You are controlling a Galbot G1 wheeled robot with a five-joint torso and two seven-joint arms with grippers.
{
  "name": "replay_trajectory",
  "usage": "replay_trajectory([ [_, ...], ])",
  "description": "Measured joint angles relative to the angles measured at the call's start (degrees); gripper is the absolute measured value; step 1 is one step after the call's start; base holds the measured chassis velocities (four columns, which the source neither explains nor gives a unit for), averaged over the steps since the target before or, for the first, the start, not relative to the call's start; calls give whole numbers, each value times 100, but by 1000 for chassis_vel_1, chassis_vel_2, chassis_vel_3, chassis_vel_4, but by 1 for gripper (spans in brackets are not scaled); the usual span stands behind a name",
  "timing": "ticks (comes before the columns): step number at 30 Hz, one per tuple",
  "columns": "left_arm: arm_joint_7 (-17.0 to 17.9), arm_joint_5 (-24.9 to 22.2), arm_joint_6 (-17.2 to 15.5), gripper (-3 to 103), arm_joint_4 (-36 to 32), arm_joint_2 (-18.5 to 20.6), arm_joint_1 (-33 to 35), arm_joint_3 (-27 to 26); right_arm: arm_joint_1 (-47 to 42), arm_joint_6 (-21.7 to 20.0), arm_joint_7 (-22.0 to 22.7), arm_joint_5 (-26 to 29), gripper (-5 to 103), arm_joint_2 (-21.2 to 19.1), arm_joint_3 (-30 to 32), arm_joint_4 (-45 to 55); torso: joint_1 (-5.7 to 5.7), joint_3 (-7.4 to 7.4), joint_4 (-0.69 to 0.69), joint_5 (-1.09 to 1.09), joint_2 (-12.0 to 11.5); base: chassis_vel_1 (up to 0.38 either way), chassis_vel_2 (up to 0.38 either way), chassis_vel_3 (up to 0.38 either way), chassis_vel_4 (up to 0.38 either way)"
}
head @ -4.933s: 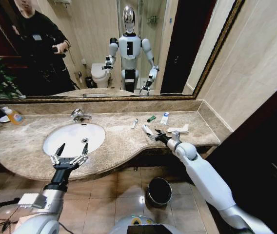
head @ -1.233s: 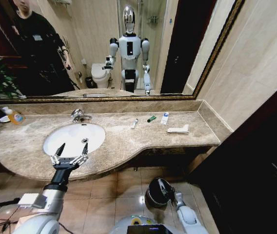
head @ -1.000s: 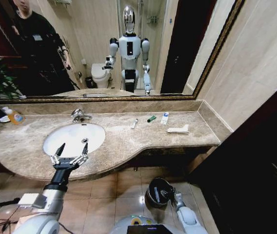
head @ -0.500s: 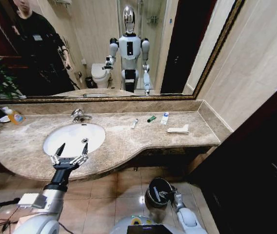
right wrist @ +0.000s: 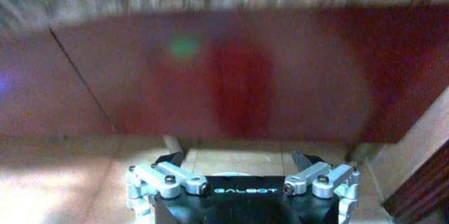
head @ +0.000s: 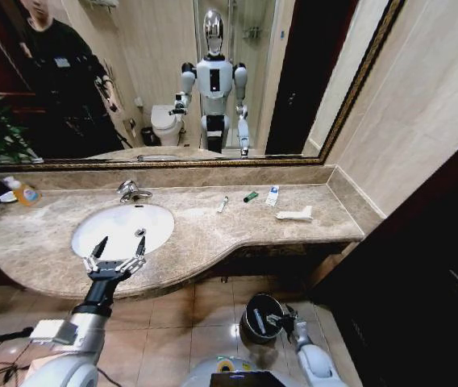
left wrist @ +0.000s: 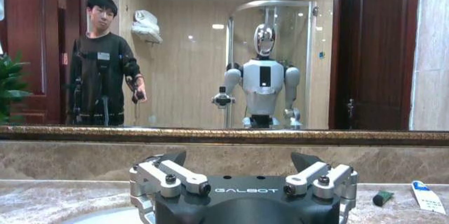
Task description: Pick up the trash from the sink and place it in the trash bin.
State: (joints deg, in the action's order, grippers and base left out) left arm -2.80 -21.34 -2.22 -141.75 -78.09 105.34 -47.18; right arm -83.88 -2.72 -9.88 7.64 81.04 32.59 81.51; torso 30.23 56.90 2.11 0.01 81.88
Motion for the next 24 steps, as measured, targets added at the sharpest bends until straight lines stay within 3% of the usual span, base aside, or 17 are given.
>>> replay_trajectory([
  [13,0,0,0,100,0,0,0,0,-725,-420,-128,580,100,-210,312,2533,0,0,0,-1,0,0,0,0,0],
  [16,0,0,0,100,0,0,0,0,-667,-678,-63,912,100,-576,504,3145,0,0,0,-2,0,0,0,0,0],
  [24,0,0,0,100,0,0,0,0,121,-1184,-290,1239,100,-1352,799,3473,0,0,1,0,0,0,0,0,0],
])
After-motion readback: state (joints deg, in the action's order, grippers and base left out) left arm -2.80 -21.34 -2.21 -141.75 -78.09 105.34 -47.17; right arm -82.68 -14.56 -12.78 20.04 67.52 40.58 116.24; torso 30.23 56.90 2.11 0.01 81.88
